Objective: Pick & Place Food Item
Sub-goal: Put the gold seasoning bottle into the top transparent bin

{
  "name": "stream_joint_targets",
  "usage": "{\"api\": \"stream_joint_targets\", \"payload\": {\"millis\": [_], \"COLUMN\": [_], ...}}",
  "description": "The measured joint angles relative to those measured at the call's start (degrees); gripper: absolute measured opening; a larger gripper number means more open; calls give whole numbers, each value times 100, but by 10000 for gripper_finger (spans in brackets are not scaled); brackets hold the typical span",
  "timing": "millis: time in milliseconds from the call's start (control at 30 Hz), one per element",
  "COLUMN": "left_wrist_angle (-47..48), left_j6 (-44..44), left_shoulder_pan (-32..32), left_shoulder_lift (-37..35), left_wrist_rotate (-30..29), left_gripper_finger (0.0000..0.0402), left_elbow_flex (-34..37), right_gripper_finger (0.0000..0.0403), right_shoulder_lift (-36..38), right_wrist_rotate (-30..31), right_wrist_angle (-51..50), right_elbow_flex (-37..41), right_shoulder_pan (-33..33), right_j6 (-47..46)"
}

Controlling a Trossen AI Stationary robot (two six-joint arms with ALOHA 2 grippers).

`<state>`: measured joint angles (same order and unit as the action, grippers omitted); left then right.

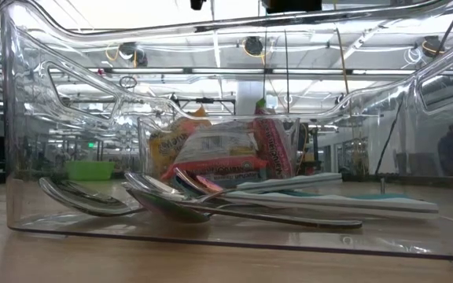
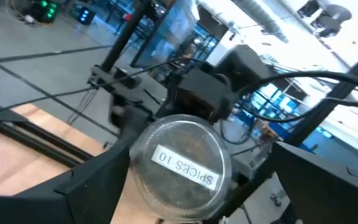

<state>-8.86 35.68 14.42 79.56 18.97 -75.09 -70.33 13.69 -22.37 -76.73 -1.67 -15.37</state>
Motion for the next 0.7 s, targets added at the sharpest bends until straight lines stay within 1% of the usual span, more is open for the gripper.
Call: {"api": "stream_joint_targets", "payload": {"millis": [100,233,333,467,700], "left_wrist_angle": [-43,17,75,143,178], "left_j6": [-45,-265,-550,-776,-1213], "left_shoulder_pan": [-119,-255,-348,-452,-557], "left_shoulder_lift": [47,79,152,253,359], "left_wrist_rotate": [-27,-297,-637,-844,-1218], "left_gripper_finger": [397,399,399,398,397], "left_elbow_flex": [0,2,0,2,2], "right_gripper_finger": [273,273,273,273,273], "right_shoulder_lift": [-21,-69,-60,-66,-65], "right_wrist_rotate": [-40,-59,-39,-6,-12], "right_wrist_angle": [-26,-39,-66,-16,-12], "right_elbow_flex": [0,0,0,0,0], "right_shoulder_pan": [-55,-86,-96,-113,-134], "right_j6": [-77,-73,-102,-269,-285]}}
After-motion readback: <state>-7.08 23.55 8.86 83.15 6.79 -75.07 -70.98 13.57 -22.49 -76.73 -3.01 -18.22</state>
